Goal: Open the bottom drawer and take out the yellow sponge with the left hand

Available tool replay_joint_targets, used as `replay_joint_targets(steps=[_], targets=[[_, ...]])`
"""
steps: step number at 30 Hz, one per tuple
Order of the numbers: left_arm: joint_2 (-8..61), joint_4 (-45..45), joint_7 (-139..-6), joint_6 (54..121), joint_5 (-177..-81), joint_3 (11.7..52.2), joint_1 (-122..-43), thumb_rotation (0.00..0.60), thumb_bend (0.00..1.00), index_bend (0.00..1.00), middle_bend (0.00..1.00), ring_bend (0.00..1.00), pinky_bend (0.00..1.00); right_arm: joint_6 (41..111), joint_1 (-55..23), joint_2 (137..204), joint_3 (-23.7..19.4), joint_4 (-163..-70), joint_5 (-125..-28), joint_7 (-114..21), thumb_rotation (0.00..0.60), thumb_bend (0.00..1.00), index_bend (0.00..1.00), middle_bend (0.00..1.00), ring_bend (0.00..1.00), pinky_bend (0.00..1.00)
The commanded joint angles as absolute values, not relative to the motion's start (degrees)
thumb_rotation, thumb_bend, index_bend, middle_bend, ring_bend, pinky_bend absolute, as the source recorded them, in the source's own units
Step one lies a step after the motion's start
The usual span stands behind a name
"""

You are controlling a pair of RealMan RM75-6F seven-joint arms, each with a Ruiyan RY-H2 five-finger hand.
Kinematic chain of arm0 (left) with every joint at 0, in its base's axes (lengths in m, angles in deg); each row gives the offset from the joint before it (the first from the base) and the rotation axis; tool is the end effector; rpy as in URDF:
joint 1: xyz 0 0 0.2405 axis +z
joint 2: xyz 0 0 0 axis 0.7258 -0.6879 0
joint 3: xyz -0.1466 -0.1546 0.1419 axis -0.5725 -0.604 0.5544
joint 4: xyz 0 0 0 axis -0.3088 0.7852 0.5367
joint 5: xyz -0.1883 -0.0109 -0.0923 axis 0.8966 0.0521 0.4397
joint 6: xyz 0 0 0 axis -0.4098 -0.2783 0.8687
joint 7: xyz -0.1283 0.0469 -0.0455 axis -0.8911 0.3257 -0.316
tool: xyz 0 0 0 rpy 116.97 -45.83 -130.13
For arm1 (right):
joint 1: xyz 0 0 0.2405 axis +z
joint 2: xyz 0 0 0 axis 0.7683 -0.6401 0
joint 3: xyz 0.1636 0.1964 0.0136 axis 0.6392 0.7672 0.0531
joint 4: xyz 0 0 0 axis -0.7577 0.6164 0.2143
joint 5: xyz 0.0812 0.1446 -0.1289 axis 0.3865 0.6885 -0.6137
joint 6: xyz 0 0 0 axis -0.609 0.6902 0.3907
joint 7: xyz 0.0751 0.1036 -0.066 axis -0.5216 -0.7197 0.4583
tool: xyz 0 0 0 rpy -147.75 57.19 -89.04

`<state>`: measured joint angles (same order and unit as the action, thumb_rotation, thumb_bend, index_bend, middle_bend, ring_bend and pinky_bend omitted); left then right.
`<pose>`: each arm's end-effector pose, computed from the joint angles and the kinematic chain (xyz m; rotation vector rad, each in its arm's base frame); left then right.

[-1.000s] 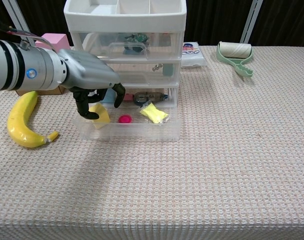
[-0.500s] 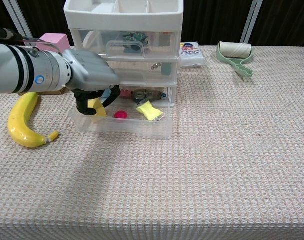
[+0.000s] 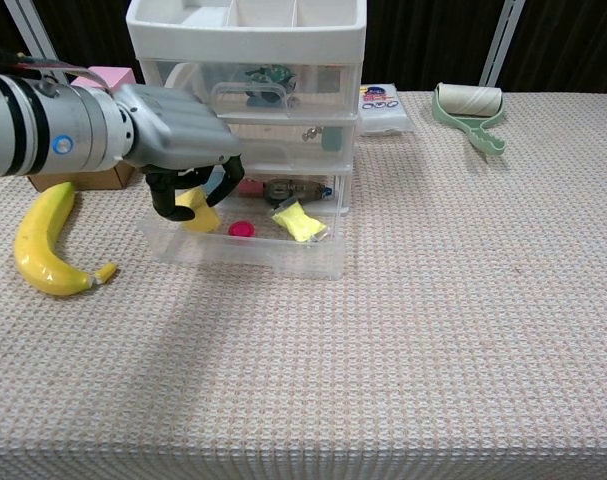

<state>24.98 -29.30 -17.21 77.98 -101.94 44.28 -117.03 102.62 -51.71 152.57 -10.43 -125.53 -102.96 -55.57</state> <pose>-0.0708 0.3310 -0.0221 -2.2636 -0.3962 -0.4087 -0.3439 -0.1419 0.1732 1.3032 -0.9260 0.9449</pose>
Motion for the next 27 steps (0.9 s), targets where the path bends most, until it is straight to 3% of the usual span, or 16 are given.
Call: replay_joint_targets(steps=[1,8,14,18,27], targets=[[23.1,-31.4,-19.2,79.2,-104.1,43.8,-115.9,0.6,0.38,0.58,0.84,0.97,1.0,102.5,-51.6,152.5,-10.4,-125.6,-102.9,-55.5,0.6,0.12,0.0,0.01,0.0,0.0],[19.4,-37.8,-22.8,85.4,-115.1,44.0,-111.7,0.6,0.37,0.58,0.84,0.97,1.0,102.1,-51.3,152.3,-10.3,-126.0,-103.0,-55.1,0.6,0.12,0.0,0.01,0.0,0.0],[22.6,-36.0,-25.5,89.7,-132.7,46.0,-107.7,0.6,0.36,0.57,0.83,0.97,1.0,101.9,-51.1,152.3,-10.3,-126.4,-103.2,-54.5,0.6,0.12,0.0,0.01,0.0,0.0],[25.7,-33.0,-30.9,89.2,-140.4,46.4,-105.8,0.6,0.36,0.56,0.83,0.97,1.0,102.1,-51.3,152.3,-10.4,-126.7,-103.1,-54.2,0.6,0.12,0.0,0.01,0.0,0.0],[27.8,-32.8,-38.5,83.0,-144.9,46.5,-104.5,0.6,0.36,0.54,0.83,0.97,1.0,102.8,-52.0,152.1,-10.8,-127.1,-103.1,-53.8,0.6,0.12,0.0,0.01,0.0,0.0]])
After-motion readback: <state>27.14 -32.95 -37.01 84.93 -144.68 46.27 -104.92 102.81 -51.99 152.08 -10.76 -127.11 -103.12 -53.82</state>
